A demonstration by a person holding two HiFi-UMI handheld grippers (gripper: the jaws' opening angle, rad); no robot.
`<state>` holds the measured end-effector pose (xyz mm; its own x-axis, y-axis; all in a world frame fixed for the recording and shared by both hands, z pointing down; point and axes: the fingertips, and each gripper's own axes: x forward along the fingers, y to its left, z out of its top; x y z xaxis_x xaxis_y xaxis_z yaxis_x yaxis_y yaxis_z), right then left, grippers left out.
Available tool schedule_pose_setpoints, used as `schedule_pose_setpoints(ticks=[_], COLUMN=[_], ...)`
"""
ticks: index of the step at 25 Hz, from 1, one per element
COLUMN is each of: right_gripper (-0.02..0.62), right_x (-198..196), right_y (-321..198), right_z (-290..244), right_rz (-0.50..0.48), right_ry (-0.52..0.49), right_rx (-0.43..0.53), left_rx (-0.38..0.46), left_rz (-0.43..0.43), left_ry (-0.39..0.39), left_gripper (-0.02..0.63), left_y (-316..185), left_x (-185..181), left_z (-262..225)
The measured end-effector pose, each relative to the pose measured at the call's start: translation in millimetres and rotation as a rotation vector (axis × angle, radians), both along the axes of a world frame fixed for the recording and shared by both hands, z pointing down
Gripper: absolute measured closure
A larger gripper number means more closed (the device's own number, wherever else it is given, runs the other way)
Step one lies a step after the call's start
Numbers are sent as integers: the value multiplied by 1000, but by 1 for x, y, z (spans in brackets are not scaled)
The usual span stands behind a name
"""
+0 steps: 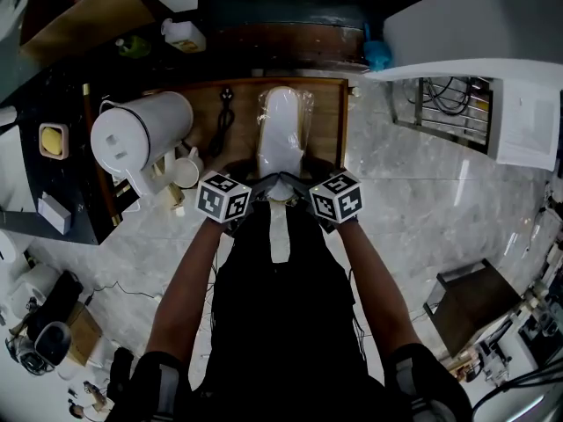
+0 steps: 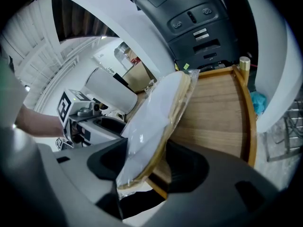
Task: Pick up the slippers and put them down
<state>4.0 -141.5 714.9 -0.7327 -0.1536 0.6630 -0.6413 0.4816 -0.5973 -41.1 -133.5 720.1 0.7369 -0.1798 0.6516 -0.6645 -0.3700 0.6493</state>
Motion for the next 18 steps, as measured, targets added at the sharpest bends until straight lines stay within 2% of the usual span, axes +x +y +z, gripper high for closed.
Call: schedule_pose_setpoints(ticks=[18], right_gripper=[341], right_x=[6], right_y=[14], right_z=[-37], right_rz=[31], right_ry=[-21], right_rx=[4], left_rx=[20], left_rz=[12], left_ry=[27], left_gripper=[344], left_y=[10], left_x=[5], left_z=[-39])
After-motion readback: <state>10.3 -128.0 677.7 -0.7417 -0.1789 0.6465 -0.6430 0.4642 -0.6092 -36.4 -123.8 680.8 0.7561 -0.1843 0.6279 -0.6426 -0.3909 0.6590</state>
